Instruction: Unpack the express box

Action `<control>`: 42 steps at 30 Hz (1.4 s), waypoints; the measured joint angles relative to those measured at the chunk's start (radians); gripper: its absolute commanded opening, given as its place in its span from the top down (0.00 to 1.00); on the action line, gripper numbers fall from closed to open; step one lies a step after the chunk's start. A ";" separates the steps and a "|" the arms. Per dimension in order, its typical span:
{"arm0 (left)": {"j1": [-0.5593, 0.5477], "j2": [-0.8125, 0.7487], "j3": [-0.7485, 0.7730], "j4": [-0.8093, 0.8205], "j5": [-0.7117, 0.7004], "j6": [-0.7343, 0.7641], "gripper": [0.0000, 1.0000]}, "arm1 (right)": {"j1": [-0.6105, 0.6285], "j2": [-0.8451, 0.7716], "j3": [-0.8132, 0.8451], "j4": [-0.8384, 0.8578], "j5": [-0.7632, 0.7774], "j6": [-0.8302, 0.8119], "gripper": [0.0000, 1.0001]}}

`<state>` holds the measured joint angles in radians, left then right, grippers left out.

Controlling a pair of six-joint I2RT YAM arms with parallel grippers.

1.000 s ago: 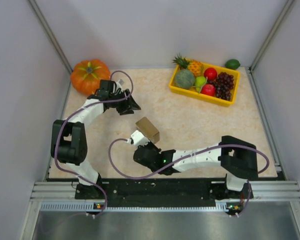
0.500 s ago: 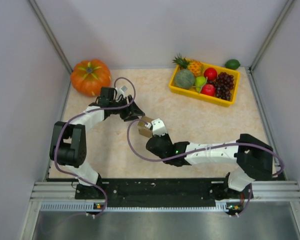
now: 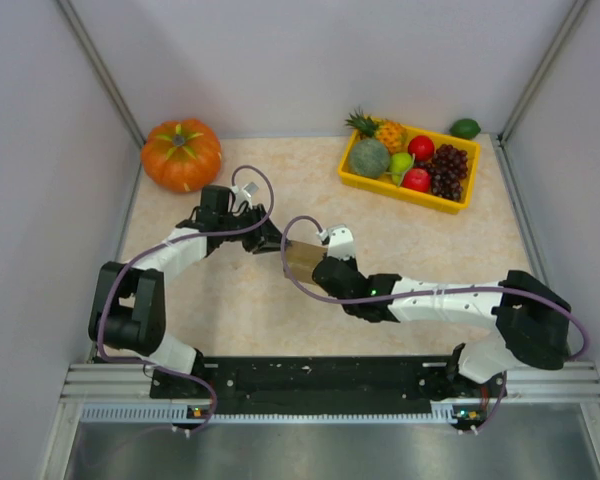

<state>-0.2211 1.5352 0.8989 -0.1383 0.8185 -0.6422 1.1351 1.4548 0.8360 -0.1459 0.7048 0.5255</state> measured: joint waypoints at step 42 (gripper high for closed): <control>-0.042 -0.126 -0.111 -0.127 -0.138 0.086 0.55 | -0.205 0.071 0.011 0.192 -0.255 -0.031 1.00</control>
<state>-0.2630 1.4097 0.7883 -0.2653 0.6807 -0.5560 0.9298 1.5257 0.8474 0.0456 0.4500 0.4946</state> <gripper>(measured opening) 0.463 0.085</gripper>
